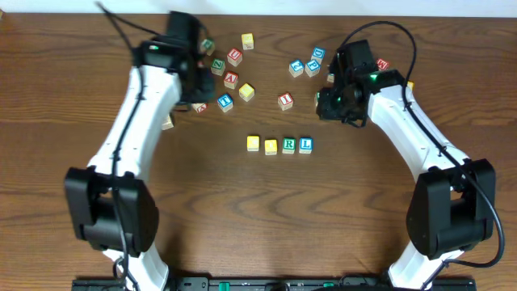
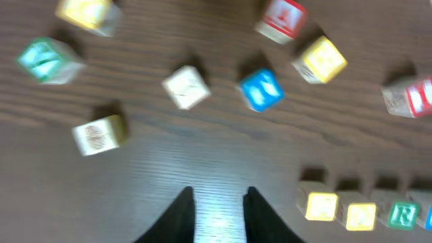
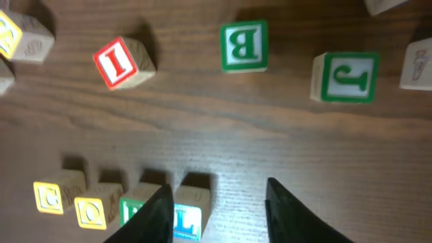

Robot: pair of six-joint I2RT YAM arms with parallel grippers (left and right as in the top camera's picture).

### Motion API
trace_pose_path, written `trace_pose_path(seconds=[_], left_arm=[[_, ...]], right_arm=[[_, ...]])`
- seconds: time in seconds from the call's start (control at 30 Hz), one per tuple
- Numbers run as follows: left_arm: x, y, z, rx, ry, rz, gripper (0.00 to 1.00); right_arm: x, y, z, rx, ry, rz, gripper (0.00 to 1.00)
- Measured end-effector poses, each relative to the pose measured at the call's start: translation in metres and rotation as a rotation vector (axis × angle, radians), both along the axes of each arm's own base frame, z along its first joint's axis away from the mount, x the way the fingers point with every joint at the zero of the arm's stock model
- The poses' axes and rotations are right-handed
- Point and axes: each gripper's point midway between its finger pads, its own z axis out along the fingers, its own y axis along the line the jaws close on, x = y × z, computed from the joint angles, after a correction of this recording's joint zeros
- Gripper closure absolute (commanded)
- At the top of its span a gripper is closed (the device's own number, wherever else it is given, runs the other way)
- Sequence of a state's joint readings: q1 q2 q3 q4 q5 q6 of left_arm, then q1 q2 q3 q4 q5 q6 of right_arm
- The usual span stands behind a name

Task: Spell out CORL
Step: 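Move the left gripper down to the yellow C block at row's left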

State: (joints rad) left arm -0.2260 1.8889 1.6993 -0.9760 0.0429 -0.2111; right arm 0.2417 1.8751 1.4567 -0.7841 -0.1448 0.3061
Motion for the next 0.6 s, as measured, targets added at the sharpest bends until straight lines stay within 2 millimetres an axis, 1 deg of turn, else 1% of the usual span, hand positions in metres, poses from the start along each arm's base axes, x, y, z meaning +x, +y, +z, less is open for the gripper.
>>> trace_pose_path(seconds=[0.13,0.23,0.33,0.47,0.5,0.6], left_arm=[[-0.006,-0.028,-0.013,0.002,0.031,-0.061,0.92],[-0.011,-0.043,-0.023,0.006,0.055,-0.085,0.92],[-0.015,-0.055,-0.035,0.013,0.083,-0.104,0.92],[-0.021,-0.068,-0.055,0.025,0.129,-0.117,0.93],[-0.022,-0.070,-0.059,0.027,0.138,-0.116,0.93],[-0.020,-0.072,-0.069,0.045,0.131,-0.106,0.93]], right_arm=[[0.004,-0.008,0.001,0.020,-0.002,-0.029,0.66],[0.006,-0.015,0.001,0.025,0.001,-0.052,0.64],[0.008,-0.022,0.001,0.030,0.003,-0.074,0.57],[0.009,-0.029,0.001,0.030,0.004,-0.092,0.53],[0.009,-0.030,0.001,0.030,0.005,-0.096,0.49],[0.009,-0.030,0.001,0.030,0.006,-0.099,0.43]])
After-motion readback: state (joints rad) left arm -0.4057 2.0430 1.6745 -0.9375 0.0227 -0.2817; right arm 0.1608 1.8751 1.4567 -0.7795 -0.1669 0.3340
